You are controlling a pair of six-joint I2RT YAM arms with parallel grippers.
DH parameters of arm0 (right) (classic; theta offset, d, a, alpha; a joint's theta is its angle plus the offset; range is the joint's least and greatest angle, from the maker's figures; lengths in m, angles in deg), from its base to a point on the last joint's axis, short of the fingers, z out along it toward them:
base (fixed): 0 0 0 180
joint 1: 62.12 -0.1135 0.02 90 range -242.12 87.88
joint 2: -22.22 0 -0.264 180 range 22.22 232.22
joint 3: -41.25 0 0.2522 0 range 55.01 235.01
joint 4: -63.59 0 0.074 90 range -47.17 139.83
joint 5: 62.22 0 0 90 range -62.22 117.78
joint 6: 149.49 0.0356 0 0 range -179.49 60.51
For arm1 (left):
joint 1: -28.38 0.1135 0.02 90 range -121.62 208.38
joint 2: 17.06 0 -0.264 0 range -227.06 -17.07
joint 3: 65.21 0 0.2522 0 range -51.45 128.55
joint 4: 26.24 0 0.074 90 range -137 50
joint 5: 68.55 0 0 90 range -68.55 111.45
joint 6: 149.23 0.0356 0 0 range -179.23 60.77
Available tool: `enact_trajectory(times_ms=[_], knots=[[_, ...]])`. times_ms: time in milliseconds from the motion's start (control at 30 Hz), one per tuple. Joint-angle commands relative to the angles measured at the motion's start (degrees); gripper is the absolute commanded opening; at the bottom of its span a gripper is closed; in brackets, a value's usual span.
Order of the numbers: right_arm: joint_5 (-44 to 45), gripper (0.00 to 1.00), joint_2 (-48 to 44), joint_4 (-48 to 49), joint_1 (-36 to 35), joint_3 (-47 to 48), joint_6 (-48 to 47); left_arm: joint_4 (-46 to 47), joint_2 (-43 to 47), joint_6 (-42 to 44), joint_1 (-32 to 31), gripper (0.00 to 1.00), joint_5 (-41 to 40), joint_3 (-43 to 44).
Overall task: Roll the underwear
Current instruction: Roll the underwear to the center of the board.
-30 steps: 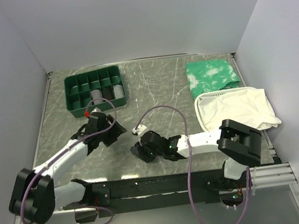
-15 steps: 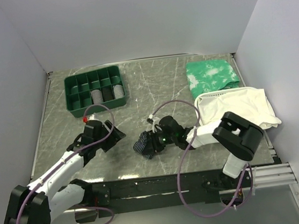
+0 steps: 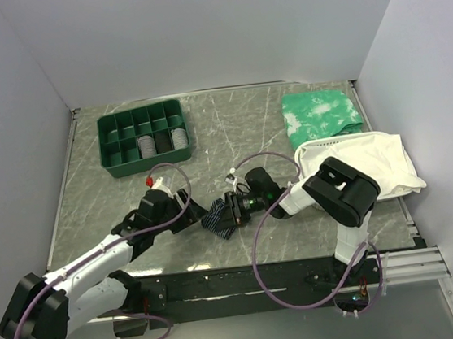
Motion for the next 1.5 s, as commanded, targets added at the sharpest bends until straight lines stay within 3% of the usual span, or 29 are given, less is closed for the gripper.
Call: enact_trajectory(times_ms=[0,767,1133,1467], knots=[[0.84,0.2,2.49,-5.14,0.83,1.86,1.03,4.9,-0.67,-2.6,-1.38,0.72,-1.91,-1.89],[5.06,0.18,1.62,-6.55,2.5,-0.95,4.11,6.49,-11.3,-10.86,-8.76,0.69,-10.16,-0.66],[4.44,0.18,1.44,-5.58,2.32,-1.21,4.2,5.35,-7.52,-16.05,-10.08,0.69,-19.75,-2.68],[4.18,0.18,1.09,-5.32,2.32,-1.39,4.02,8.76,-13.85,-18.52,-10.87,0.67,-18.61,-2.59]])
